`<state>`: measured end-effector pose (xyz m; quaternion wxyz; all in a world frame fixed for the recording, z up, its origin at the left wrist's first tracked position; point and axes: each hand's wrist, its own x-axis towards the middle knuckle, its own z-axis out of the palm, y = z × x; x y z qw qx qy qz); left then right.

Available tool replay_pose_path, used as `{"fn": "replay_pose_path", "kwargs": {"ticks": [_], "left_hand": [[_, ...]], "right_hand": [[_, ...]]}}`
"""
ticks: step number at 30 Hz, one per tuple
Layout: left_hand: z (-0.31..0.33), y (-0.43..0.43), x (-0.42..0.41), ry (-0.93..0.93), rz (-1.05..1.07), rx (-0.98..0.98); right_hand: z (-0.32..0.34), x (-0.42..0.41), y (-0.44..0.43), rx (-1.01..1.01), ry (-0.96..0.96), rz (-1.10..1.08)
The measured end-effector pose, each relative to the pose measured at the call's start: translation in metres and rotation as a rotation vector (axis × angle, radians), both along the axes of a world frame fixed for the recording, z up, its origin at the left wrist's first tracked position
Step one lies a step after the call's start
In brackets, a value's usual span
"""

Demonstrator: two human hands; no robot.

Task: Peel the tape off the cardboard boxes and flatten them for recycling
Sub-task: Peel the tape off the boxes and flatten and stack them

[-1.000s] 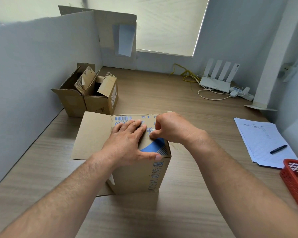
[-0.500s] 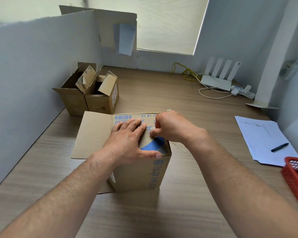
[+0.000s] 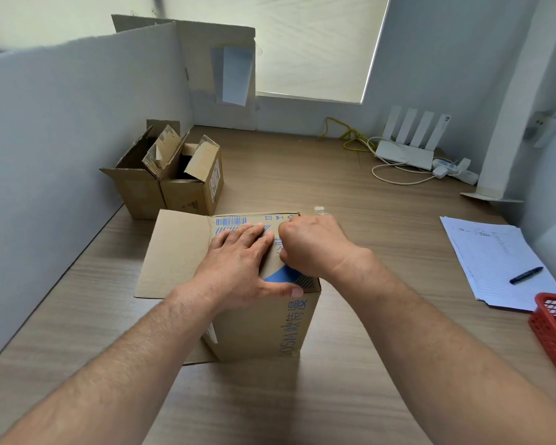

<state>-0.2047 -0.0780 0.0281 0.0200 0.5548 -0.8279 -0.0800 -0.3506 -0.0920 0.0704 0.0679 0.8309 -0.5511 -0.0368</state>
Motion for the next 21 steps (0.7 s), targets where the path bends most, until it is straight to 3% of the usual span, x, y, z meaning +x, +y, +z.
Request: {"fn": "replay_pose_path", "kwargs": {"ticks": [4, 9, 11, 18, 19, 21], "left_hand": [[0.0, 0.002, 0.0, 0.007, 0.011, -0.012], [0.0, 0.006, 0.002, 0.024, 0.03, 0.01], [0.0, 0.005, 0.002, 0.024, 0.029, 0.018], [0.002, 0.003, 0.0, 0.004, 0.027, 0.021], [0.002, 0.004, 0.0, 0.006, 0.03, 0.021], [0.002, 0.005, 0.0, 0.003, 0.033, 0.019]], "right_hand": [[-0.002, -0.007, -0.003, 0.116, -0.188, -0.101], [-0.019, -0.045, -0.006, 0.177, -0.954, -0.415], [-0.028, -0.058, -0.003, 0.177, -1.124, -0.514], [-0.041, -0.059, -0.001, 0.129, -1.447, -0.527], [-0.039, -0.057, -0.001, 0.115, -1.451, -0.511], [-0.037, -0.051, -0.001, 0.069, -1.257, -0.467]]}}
